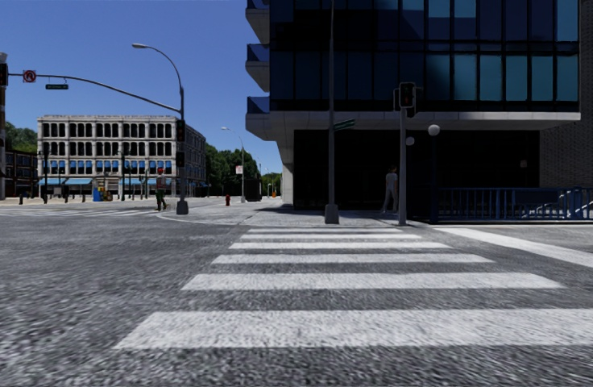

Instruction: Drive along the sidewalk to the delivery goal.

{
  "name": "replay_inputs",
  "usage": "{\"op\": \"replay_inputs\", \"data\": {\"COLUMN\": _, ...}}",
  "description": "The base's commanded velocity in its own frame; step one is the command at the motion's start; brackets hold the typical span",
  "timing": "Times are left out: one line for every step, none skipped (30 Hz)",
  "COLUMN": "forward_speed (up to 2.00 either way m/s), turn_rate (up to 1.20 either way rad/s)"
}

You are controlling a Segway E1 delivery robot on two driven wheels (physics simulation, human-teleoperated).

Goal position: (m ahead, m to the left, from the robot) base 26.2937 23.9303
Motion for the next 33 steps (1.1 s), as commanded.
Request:
{"op": "replay_inputs", "data": {"forward_speed": 2.0, "turn_rate": 0.0}}
{"op": "replay_inputs", "data": {"forward_speed": 2.0, "turn_rate": 0.0}}
{"op": "replay_inputs", "data": {"forward_speed": 2.0, "turn_rate": 0.0}}
{"op": "replay_inputs", "data": {"forward_speed": 2.0, "turn_rate": 0.0}}
{"op": "replay_inputs", "data": {"forward_speed": 2.0, "turn_rate": 0.0}}
{"op": "replay_inputs", "data": {"forward_speed": 2.0, "turn_rate": 0.0}}
{"op": "replay_inputs", "data": {"forward_speed": 2.0, "turn_rate": 0.0}}
{"op": "replay_inputs", "data": {"forward_speed": 2.0, "turn_rate": 0.0}}
{"op": "replay_inputs", "data": {"forward_speed": 2.0, "turn_rate": 0.0}}
{"op": "replay_inputs", "data": {"forward_speed": 2.0, "turn_rate": 0.0}}
{"op": "replay_inputs", "data": {"forward_speed": 2.0, "turn_rate": 0.0}}
{"op": "replay_inputs", "data": {"forward_speed": 2.0, "turn_rate": 0.0}}
{"op": "replay_inputs", "data": {"forward_speed": 2.0, "turn_rate": 0.0}}
{"op": "replay_inputs", "data": {"forward_speed": 2.0, "turn_rate": 0.0}}
{"op": "replay_inputs", "data": {"forward_speed": 2.0, "turn_rate": 0.0}}
{"op": "replay_inputs", "data": {"forward_speed": 2.0, "turn_rate": 0.0}}
{"op": "replay_inputs", "data": {"forward_speed": 2.0, "turn_rate": 0.0}}
{"op": "replay_inputs", "data": {"forward_speed": 2.0, "turn_rate": 0.0}}
{"op": "replay_inputs", "data": {"forward_speed": 2.0, "turn_rate": 0.0}}
{"op": "replay_inputs", "data": {"forward_speed": 2.0, "turn_rate": 0.0}}
{"op": "replay_inputs", "data": {"forward_speed": 2.0, "turn_rate": 0.0}}
{"op": "replay_inputs", "data": {"forward_speed": 2.0, "turn_rate": 0.0}}
{"op": "replay_inputs", "data": {"forward_speed": 2.0, "turn_rate": 0.0}}
{"op": "replay_inputs", "data": {"forward_speed": 2.0, "turn_rate": 0.0}}
{"op": "replay_inputs", "data": {"forward_speed": 2.0, "turn_rate": 0.0}}
{"op": "replay_inputs", "data": {"forward_speed": 2.0, "turn_rate": 0.0}}
{"op": "replay_inputs", "data": {"forward_speed": 2.0, "turn_rate": 0.0}}
{"op": "replay_inputs", "data": {"forward_speed": 2.0, "turn_rate": 0.0}}
{"op": "replay_inputs", "data": {"forward_speed": 2.0, "turn_rate": 0.0}}
{"op": "replay_inputs", "data": {"forward_speed": 2.0, "turn_rate": 0.0}}
{"op": "replay_inputs", "data": {"forward_speed": 2.0, "turn_rate": 0.0}}
{"op": "replay_inputs", "data": {"forward_speed": 2.0, "turn_rate": 0.0}}
{"op": "replay_inputs", "data": {"forward_speed": 2.0, "turn_rate": 0.0}}
